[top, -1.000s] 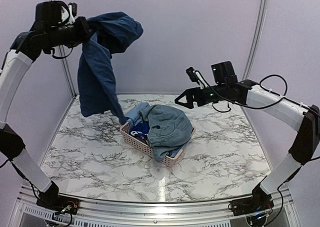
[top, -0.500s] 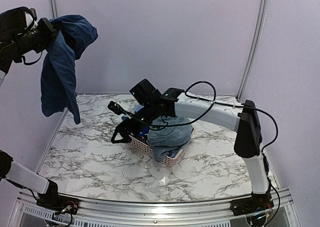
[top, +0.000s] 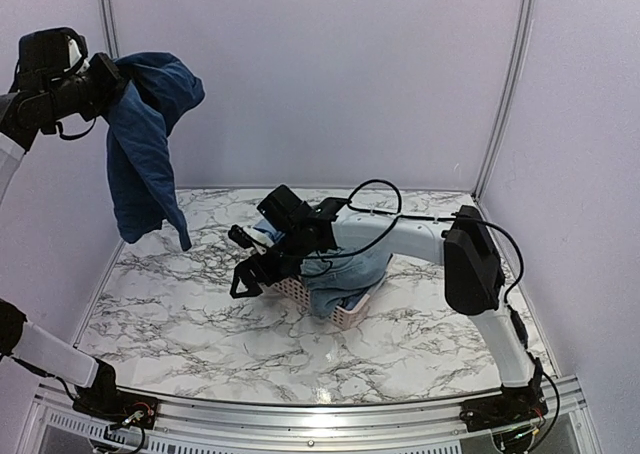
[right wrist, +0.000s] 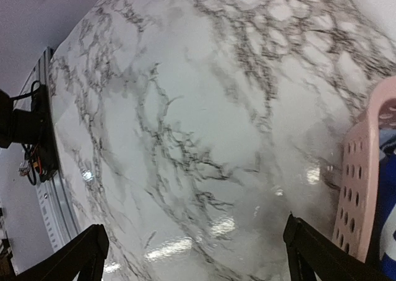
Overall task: Fold and stack the mixed laundry pile
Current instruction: Move the bin to the corner of the board, then place the crumpled T-shirt at the center of the board.
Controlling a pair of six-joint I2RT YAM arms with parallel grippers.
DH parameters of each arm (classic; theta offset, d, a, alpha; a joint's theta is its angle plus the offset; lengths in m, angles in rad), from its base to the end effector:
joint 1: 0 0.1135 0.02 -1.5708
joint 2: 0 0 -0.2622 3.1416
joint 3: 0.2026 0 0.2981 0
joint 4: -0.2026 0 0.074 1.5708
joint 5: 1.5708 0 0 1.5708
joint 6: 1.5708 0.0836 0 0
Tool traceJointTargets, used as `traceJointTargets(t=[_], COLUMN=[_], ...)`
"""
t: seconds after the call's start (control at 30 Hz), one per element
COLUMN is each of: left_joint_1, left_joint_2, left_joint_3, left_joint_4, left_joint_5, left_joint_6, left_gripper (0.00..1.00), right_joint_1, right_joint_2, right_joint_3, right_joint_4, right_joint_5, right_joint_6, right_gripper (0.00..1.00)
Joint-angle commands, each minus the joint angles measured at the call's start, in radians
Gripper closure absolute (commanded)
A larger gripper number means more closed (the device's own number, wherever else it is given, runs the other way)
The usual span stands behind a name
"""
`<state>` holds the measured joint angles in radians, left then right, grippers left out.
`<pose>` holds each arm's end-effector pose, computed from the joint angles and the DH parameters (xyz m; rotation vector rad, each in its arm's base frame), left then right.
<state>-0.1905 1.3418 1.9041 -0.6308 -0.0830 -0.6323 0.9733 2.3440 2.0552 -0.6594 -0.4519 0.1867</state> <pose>0.3278 -0.0562 0.5645 -0.4285 1.6129 -0.5592 0.3001 0.5059 0.1543 -1.2152 2.4095 0.9920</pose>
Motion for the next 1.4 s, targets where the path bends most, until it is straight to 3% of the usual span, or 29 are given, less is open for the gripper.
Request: traceJointTargets(t=[0.0,0.27,0.5,0.63,0.8,0.93,1.13,1.2,1.23,1.27,1.3,1.37], left_joint_1=[0.007,0.007,0.006,0.007,-0.012,-0.131,-0.477,-0.624,-0.683,-0.724,-0.742,-0.735], left_joint_2=[-0.002,0.014,0.014,0.042,0.127,0.177,0.288,0.346,0.372,0.386,0.388,0.349], left_joint_3=[-0.003,-0.008,-0.029,-0.037,-0.012,-0.034,-0.084,-0.087,-0.095,-0.112,-0.133,-0.191], left_joint_4=[0.092,0.1,0.103,0.115,0.121,0.094,-0.027,-0.123,-0.155,-0.17,-0.171,-0.143], left_joint_5=[0.019,0.023,0.033,0.114,0.269,0.227,0.071,-0.011,-0.051,-0.077,-0.071,-0.037], left_joint_6=[-0.008,0.006,0.02,0.03,0.069,0.197,0.487,0.6,0.637,0.656,0.648,0.588], left_gripper=[1.0,1.0,1.0,1.0,1.0,1.0,1.0,0.81,0.64,0.4,0.26,0.1], right_joint_1=[-0.188,-0.364,-0.655,-0.791,-0.84,-0.834,-0.798,-0.781,-0.775,-0.769,-0.764,-0.757], right_joint_2=[-0.019,-0.121,-0.268,-0.277,-0.249,-0.303,-0.43,-0.461,-0.474,-0.484,-0.491,-0.505], right_joint_3=[-0.16,-0.307,-0.533,-0.503,-0.351,-0.325,-0.374,-0.398,-0.408,-0.418,-0.434,-0.46], right_joint_4=[0.013,0.021,0.074,0.076,0.036,0.062,0.103,0.109,0.106,0.102,0.094,0.075], right_joint_5=[0.225,0.343,0.424,0.42,0.364,0.22,0.058,0.026,0.012,0.005,-0.005,-0.019], right_joint_6=[0.133,0.057,-0.047,-0.082,-0.108,-0.088,-0.074,-0.07,-0.071,-0.07,-0.069,-0.083], right_gripper=[0.01,0.01,0.01,0.01,0.02,0.01,0.01,0.01,0.02,0.01,0.01,0.02])
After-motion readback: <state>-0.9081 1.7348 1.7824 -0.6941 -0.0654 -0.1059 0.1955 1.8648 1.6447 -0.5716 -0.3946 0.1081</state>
